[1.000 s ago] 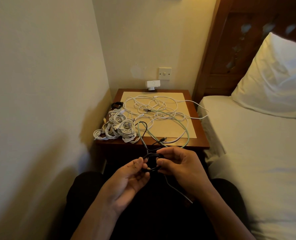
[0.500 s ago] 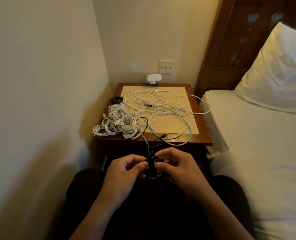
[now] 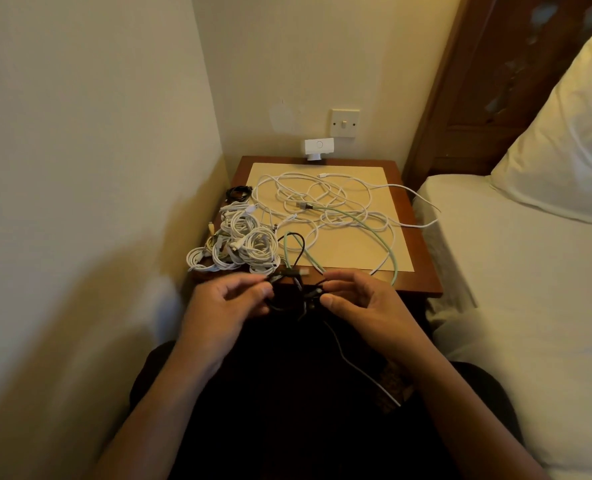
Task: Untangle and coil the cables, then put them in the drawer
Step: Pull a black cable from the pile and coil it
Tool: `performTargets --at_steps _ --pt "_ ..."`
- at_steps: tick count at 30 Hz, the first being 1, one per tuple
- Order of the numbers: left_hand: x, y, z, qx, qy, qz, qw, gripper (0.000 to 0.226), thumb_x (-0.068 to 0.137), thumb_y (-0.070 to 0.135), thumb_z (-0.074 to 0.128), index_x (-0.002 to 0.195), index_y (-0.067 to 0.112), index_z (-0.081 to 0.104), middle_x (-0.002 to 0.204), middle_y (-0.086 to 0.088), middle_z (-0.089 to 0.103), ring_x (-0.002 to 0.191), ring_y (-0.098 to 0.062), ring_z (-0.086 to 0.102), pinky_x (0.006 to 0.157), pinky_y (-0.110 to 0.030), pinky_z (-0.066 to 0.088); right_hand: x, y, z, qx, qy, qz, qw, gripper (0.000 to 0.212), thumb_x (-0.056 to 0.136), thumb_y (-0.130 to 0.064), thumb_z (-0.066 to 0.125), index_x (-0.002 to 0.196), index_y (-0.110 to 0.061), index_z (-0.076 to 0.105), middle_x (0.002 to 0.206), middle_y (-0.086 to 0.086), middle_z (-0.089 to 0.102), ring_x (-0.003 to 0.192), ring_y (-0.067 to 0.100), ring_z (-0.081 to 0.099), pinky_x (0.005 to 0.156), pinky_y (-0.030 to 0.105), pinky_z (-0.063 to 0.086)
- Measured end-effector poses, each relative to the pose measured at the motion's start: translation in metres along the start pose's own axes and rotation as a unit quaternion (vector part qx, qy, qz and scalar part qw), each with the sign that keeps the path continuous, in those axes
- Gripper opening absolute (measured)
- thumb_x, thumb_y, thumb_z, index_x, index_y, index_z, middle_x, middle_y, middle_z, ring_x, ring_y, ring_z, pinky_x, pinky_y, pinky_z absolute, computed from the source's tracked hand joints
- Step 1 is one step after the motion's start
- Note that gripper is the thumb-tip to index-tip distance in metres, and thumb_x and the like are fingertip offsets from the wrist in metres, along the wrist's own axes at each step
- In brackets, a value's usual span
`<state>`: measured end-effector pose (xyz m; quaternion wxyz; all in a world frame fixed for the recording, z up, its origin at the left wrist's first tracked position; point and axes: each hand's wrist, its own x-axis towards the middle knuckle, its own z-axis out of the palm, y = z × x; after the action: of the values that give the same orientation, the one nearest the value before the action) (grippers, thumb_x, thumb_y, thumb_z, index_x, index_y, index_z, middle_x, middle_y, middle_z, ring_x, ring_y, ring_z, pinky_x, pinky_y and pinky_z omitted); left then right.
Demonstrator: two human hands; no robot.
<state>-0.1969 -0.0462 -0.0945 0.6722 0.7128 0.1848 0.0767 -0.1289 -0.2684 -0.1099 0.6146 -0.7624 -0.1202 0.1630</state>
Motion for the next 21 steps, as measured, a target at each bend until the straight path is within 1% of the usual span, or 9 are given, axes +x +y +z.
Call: performTargets --at_steps 5,7,9,10,12,14,17,19,21 --pt "0.069 0.017 -0.022 0.054 0.065 0.063 0.994 0.016 0.089 0.012 0.077 0.102 0.021 0.077 0.090 -0.005 0.079 0.075 -0.019 0.075 0.072 -0.026 0.061 0.051 0.000 0.000 -0.113 0.046 -0.012 0.992 0.020 0.098 -0.030 0.069 0.118 -0.031 0.071 0.107 -0.014 0.073 0.101 0.003 0.068 0.087 0.029 0.056" --pt "0.099 0.019 -0.025 0.099 0.082 0.069 0.989 0.013 0.089 0.014 0.077 0.101 0.019 0.077 0.086 -0.006 0.079 0.069 -0.018 0.074 0.062 -0.021 0.056 0.077 -0.001 0.003 -0.155 0.059 -0.011 0.986 0.021 0.099 -0.033 0.066 0.119 -0.029 0.071 0.108 -0.014 0.072 0.099 0.004 0.067 0.078 0.025 0.051" --pt "0.125 0.019 -0.025 0.146 0.092 0.069 0.983 0.008 0.090 0.017 0.077 0.096 0.021 0.077 0.083 -0.005 0.078 0.067 -0.016 0.074 0.052 -0.018 0.052 0.102 -0.001 0.008 -0.198 0.061 -0.008 0.978 0.029 0.100 -0.035 0.064 0.125 -0.023 0.069 0.116 -0.008 0.071 0.106 0.009 0.066 0.081 0.025 0.046" --pt "0.136 0.018 -0.024 0.181 0.094 0.074 0.976 0.006 0.090 0.019 0.077 0.094 0.024 0.077 0.081 -0.002 0.078 0.067 -0.015 0.075 0.053 -0.021 0.054 0.115 0.000 0.012 -0.221 0.058 -0.004 0.973 0.034 0.100 -0.037 0.063 0.130 -0.020 0.067 0.121 -0.005 0.070 0.111 0.012 0.064 0.085 0.026 0.044" --pt "0.152 0.014 -0.022 0.262 0.089 0.087 0.957 0.006 0.090 0.022 0.077 0.095 0.025 0.078 0.080 0.003 0.077 0.067 -0.012 0.074 0.070 -0.029 0.061 0.137 0.003 0.020 -0.263 0.036 0.017 0.964 0.045 0.101 -0.040 0.062 0.139 -0.015 0.060 0.131 0.001 0.066 0.120 0.019 0.060 0.089 0.027 0.041" --pt "0.161 0.011 -0.022 0.321 0.094 0.102 0.937 0.011 0.090 0.024 0.077 0.100 0.021 0.080 0.086 0.003 0.077 0.073 -0.013 0.073 0.081 -0.032 0.060 0.153 0.004 0.028 -0.281 0.008 0.047 0.959 0.049 0.101 -0.042 0.061 0.139 -0.013 0.057 0.132 0.004 0.065 0.121 0.024 0.061 0.092 0.029 0.043" --pt "0.166 0.009 -0.021 0.352 0.108 0.127 0.921 0.016 0.090 0.025 0.077 0.104 0.018 0.080 0.093 0.004 0.075 0.081 -0.011 0.067 0.078 -0.027 0.050 0.167 0.006 0.029 -0.258 0.006 0.052 0.965 0.020 0.099 -0.037 0.063 0.107 -0.019 0.070 0.105 0.004 0.074 0.096 0.024 0.071 0.091 0.042 0.058" --pt "0.166 0.009 -0.020 0.368 0.118 0.144 0.911 0.017 0.091 0.026 0.077 0.106 0.018 0.080 0.090 0.008 0.070 0.081 -0.009 0.061 0.076 -0.024 0.041 0.170 0.006 0.022 -0.247 0.015 0.040 0.968 0.018 0.099 -0.031 0.063 0.089 -0.018 0.071 0.085 0.003 0.075 0.081 0.020 0.073 0.087 0.046 0.060" --pt "0.166 0.008 -0.021 0.373 0.122 0.160 0.906 0.019 0.091 0.028 0.076 0.108 0.019 0.079 0.094 0.005 0.072 0.083 -0.012 0.062 0.075 -0.025 0.041 0.169 0.000 0.013 -0.214 0.030 0.033 0.976 0.019 0.099 -0.029 0.063 0.087 -0.016 0.071 0.080 0.004 0.075 0.070 0.017 0.074 0.081 0.046 0.063"
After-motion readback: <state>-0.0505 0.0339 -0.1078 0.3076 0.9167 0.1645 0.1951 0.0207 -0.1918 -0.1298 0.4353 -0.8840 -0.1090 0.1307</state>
